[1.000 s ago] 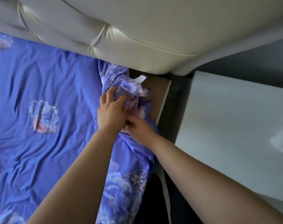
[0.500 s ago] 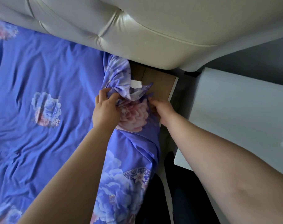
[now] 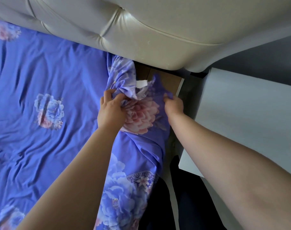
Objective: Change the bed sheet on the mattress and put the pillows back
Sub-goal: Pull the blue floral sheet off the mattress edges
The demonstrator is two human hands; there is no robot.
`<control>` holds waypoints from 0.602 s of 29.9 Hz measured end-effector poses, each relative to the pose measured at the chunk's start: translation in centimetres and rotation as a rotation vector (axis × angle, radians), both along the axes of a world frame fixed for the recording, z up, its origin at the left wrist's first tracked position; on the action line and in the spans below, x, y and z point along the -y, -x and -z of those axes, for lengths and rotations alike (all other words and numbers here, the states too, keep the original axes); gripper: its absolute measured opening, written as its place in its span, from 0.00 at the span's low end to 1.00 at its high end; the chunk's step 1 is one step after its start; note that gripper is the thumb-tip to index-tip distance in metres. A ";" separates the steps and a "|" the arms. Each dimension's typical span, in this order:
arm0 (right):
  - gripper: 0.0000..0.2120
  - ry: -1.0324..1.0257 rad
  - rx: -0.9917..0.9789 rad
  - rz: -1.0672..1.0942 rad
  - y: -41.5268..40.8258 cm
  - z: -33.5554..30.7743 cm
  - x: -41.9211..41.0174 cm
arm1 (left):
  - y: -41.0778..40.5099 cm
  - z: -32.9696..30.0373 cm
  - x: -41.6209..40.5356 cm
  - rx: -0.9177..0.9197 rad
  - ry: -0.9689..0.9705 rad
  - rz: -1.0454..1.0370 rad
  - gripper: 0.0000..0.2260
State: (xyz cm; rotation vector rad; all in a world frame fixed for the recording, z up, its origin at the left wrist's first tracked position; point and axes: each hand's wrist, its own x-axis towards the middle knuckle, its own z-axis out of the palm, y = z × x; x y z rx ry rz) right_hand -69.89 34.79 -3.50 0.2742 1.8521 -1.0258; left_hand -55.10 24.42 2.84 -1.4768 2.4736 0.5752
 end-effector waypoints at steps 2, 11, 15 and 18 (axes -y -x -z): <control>0.10 -0.057 -0.321 0.041 0.2 -1.0 -1.5 | 1.1 0.3 -0.5 -0.094 -0.066 0.015 0.18; 0.13 0.342 -0.885 0.010 -3.0 -9.5 -6.6 | 8.3 -1.1 -7.5 -0.780 -1.397 -0.721 0.31; 0.07 0.335 -0.438 -0.487 -5.8 -7.8 -5.9 | 2.7 -0.3 -7.4 -0.968 -1.503 -1.036 0.37; 0.08 0.290 -0.093 -0.650 -6.5 -6.6 -5.8 | -0.7 0.4 -6.4 -0.817 -1.439 -0.891 0.25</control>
